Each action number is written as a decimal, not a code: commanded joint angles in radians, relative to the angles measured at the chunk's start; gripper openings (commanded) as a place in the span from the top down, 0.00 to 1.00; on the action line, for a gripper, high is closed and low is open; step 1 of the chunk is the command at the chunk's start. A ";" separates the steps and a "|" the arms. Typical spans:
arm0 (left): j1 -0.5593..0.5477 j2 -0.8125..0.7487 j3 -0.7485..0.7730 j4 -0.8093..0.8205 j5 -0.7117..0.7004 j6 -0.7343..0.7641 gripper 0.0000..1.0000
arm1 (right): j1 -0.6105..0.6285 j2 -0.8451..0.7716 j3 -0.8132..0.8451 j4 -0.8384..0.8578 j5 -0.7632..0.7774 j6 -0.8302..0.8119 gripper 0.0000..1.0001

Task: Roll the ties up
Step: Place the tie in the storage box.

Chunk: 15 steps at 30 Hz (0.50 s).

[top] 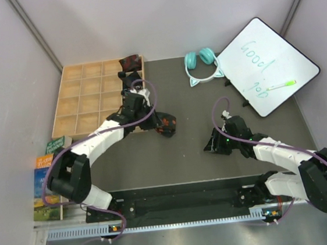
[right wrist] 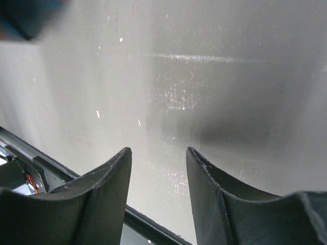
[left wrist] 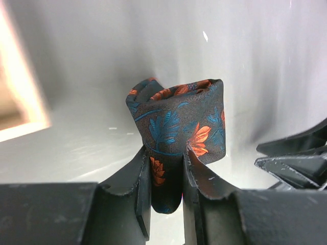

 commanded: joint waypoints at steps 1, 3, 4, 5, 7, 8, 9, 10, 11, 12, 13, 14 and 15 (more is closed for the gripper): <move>0.107 -0.104 0.069 -0.130 -0.016 0.064 1.00 | -0.010 -0.005 0.003 0.042 -0.009 -0.015 0.52; 0.147 -0.126 0.098 -0.161 -0.007 0.084 1.00 | -0.010 -0.003 0.001 0.042 -0.009 -0.015 0.52; 0.186 -0.132 0.109 -0.182 -0.006 0.092 1.00 | -0.010 -0.005 0.001 0.042 -0.009 -0.015 0.52; 0.205 -0.138 0.133 -0.194 -0.006 0.096 1.00 | -0.010 -0.005 0.001 0.042 -0.009 -0.015 0.52; 0.268 -0.144 0.158 -0.211 -0.001 0.103 1.00 | -0.010 -0.006 0.001 0.042 -0.009 -0.015 0.52; 0.289 -0.147 0.184 -0.222 0.004 0.104 1.00 | -0.009 -0.005 0.001 0.042 -0.009 -0.015 0.52; 0.328 -0.147 0.198 -0.225 0.010 0.106 1.00 | -0.010 -0.005 0.001 0.044 -0.009 -0.015 0.52; 0.345 -0.146 0.212 -0.227 0.010 0.109 1.00 | -0.010 -0.005 0.001 0.045 -0.009 -0.015 0.52; 0.363 -0.137 0.245 -0.233 0.008 0.107 1.00 | -0.010 -0.003 0.001 0.044 -0.009 -0.015 0.52; 0.400 -0.129 0.262 -0.234 0.010 0.106 1.00 | -0.010 -0.005 0.000 0.044 -0.009 -0.015 0.52; 0.418 -0.120 0.282 -0.236 0.020 0.101 1.00 | -0.010 -0.005 0.000 0.044 -0.009 -0.015 0.52; 0.441 -0.098 0.320 -0.237 0.033 0.093 1.00 | -0.010 -0.003 0.000 0.044 -0.010 -0.015 0.52; 0.482 -0.086 0.339 -0.236 0.039 0.077 1.00 | -0.010 -0.003 0.001 0.044 -0.010 -0.015 0.52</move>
